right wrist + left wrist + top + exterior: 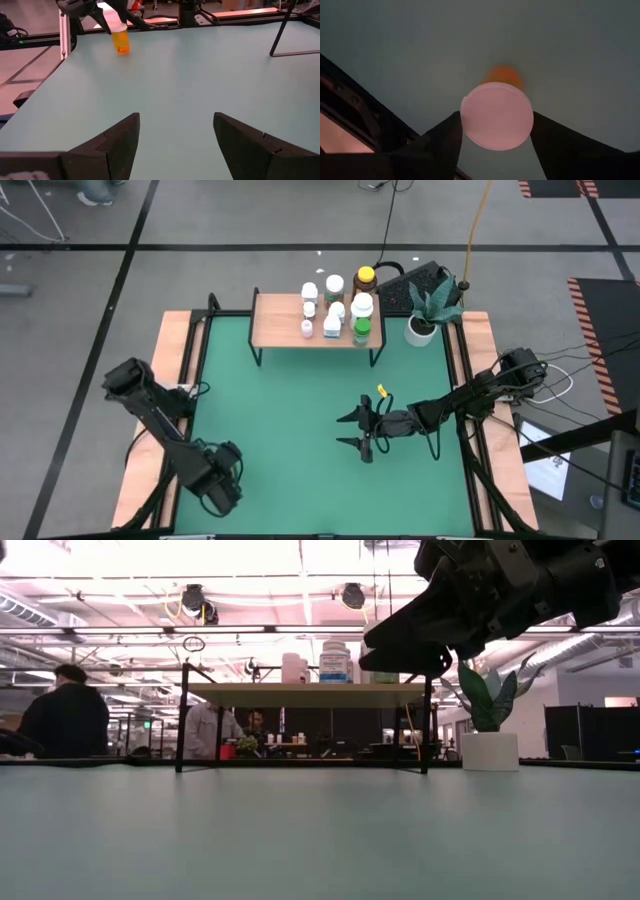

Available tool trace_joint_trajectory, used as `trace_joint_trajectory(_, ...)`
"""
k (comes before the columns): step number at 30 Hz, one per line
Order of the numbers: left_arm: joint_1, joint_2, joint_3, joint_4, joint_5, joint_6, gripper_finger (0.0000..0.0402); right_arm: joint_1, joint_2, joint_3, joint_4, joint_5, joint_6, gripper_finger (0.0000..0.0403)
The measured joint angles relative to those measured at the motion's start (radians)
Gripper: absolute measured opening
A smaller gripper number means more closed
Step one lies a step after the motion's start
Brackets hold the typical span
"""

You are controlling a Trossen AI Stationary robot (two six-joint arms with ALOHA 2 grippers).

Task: Pick and place medicine bottles onto shelf by color
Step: Put the orange pill bottle on the shelf

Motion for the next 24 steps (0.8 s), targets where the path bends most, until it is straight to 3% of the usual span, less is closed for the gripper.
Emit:
trace_joint_trajectory(6, 0.108, 0.000, 0.102, -0.172, -0.032, 0.113, 0.0214, 0.000, 0.000, 0.000, 0.002, 0.000, 0.001, 0.0247)
trace_joint_trajectory(11, 0.230, 0.000, 0.229, -0.360, -0.122, 0.270, 0.0206, 0.000, 0.000, 0.000, 0.002, 0.000, 0.001, 0.0247)
trace_joint_trajectory(17, 0.430, -0.018, 0.379, -0.362, -0.211, 0.571, 0.0222, 0.000, 0.000, 0.000, 0.001, 0.000, 0.001, 0.0247)
trace_joint_trajectory(24, 0.709, -0.016, 0.545, -0.363, -0.303, 0.879, 0.0212, 0.000, 0.000, 0.000, -0.030, 0.000, 0.001, 0.0247)
